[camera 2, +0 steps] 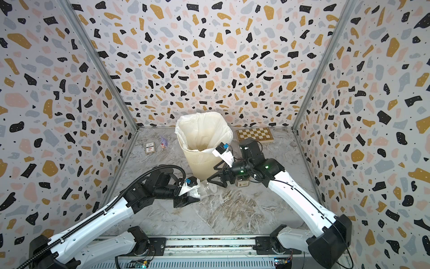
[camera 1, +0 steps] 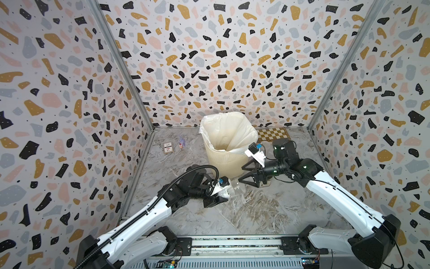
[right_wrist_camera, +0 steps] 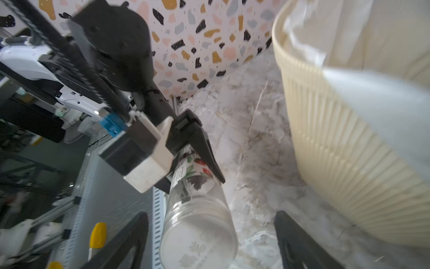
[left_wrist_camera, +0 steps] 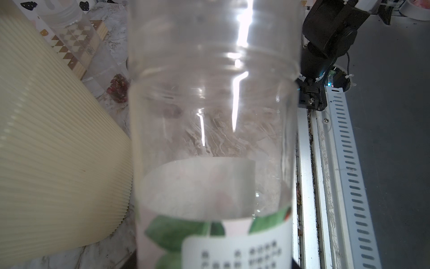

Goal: Empty the moldy dried flower tea in the jars
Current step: Unscrew the lid from the jar.

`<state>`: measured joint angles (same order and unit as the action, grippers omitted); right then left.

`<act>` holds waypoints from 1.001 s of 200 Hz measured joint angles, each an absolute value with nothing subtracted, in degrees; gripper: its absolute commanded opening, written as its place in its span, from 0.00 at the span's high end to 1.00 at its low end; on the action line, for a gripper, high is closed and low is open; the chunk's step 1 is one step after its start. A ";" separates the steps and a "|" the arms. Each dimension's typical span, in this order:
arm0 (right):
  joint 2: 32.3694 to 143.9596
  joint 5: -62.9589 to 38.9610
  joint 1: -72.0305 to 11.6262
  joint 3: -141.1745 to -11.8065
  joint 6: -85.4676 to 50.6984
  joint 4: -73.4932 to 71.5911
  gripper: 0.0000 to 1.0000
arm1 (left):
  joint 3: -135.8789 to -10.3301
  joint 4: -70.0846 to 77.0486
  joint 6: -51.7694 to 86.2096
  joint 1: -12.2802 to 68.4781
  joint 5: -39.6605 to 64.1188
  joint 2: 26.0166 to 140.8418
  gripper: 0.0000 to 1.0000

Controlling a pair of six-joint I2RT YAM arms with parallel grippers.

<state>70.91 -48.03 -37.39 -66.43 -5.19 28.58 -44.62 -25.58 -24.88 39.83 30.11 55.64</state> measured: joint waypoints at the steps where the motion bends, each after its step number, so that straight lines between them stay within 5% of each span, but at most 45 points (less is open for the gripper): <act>1: 70.96 -48.05 -37.54 -66.24 -5.54 28.69 0.11 | -44.62 -25.58 -24.88 39.83 30.06 55.64 0.46; 40: 70.89 -47.88 -41.34 -64.53 -10.79 30.85 0.14 | -44.62 -25.71 -25.50 39.88 29.67 55.42 0.46; 75: 70.91 -46.92 -41.50 -63.94 -12.23 30.94 0.31 | -44.62 -25.67 -26.00 39.86 29.78 55.31 0.46; 125: 70.85 -46.41 -41.56 -63.44 -9.85 30.72 0.44 | -44.60 -25.89 -26.20 39.83 30.02 55.22 0.46; 200: 60.93 -43.53 -44.12 -52.51 12.69 17.47 0.46 | -44.62 -26.57 -27.42 39.86 34.33 55.37 0.46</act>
